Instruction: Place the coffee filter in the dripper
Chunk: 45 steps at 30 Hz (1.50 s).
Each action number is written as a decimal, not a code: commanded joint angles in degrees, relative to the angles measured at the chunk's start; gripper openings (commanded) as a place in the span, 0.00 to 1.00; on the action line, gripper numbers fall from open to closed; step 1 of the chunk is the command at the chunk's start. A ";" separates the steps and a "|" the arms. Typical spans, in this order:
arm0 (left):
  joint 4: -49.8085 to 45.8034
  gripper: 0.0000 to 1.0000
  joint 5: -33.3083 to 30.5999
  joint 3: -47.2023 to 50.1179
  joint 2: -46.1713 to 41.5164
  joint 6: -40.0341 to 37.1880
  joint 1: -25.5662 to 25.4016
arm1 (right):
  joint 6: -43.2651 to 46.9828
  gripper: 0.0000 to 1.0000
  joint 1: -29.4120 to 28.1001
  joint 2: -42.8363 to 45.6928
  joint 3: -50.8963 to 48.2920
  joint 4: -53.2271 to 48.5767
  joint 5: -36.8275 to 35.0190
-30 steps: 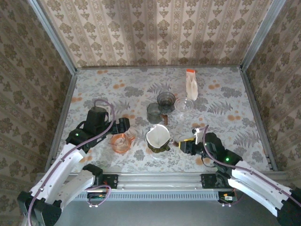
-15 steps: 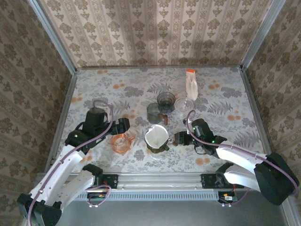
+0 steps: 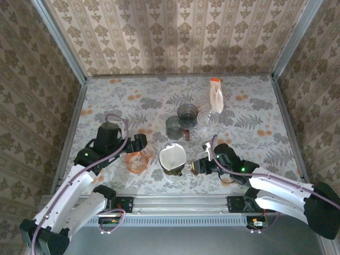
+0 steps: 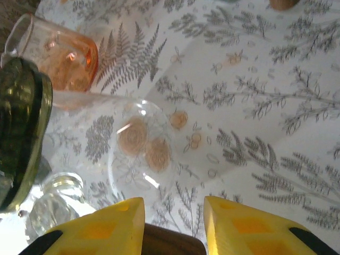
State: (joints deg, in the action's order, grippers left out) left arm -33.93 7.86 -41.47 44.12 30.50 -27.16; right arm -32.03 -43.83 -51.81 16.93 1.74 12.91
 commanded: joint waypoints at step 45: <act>-0.71 0.99 1.55 0.80 -0.88 1.40 2.60 | 9.16 0.63 -11.93 -4.10 0.63 5.56 -6.13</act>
State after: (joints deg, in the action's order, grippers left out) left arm -34.24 8.73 -40.88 43.29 31.35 -25.02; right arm -23.90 -55.05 -55.44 15.59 5.02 7.49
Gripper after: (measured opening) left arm 0.988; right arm 0.640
